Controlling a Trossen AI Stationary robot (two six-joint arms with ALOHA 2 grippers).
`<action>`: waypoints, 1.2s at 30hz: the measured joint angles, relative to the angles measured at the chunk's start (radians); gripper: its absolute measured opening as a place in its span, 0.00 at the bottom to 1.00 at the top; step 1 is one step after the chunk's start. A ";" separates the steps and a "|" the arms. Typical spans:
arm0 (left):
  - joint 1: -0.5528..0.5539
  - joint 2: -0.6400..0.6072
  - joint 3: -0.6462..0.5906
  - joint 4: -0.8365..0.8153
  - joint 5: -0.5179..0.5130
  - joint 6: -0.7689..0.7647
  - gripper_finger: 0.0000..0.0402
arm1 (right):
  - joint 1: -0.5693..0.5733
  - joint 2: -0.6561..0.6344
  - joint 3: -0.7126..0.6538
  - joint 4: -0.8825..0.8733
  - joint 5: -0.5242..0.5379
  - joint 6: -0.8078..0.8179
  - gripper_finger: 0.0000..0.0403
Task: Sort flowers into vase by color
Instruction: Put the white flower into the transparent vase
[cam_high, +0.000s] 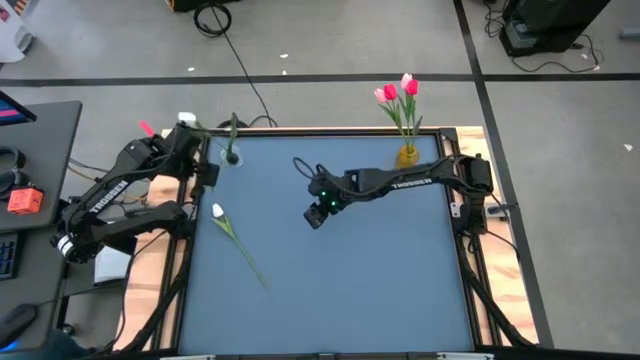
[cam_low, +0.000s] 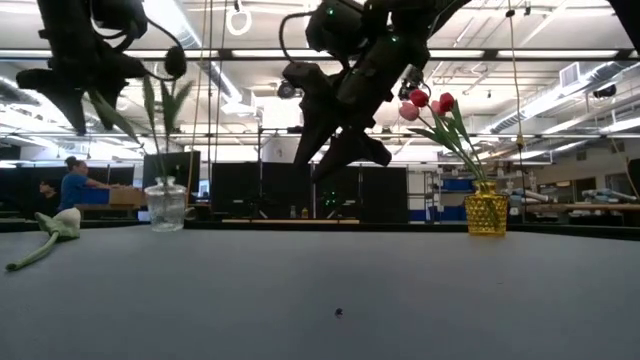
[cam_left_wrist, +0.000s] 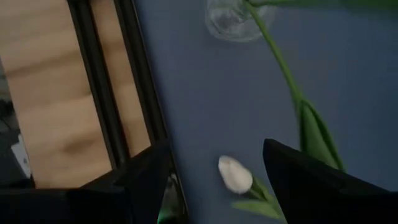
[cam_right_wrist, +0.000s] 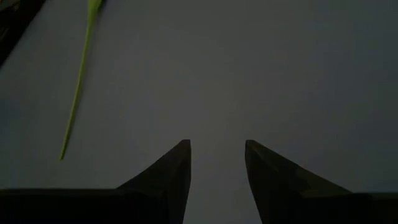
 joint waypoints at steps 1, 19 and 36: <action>0.000 0.000 0.000 -0.015 0.007 -0.008 0.66 | 0.010 0.000 0.000 0.000 0.007 0.007 0.40; 0.000 0.000 0.000 0.116 0.082 0.075 0.65 | 0.129 0.000 0.000 -0.007 0.110 0.304 0.40; 0.011 0.228 0.000 0.252 0.044 0.147 0.65 | 0.149 0.000 0.000 0.010 0.065 0.408 0.40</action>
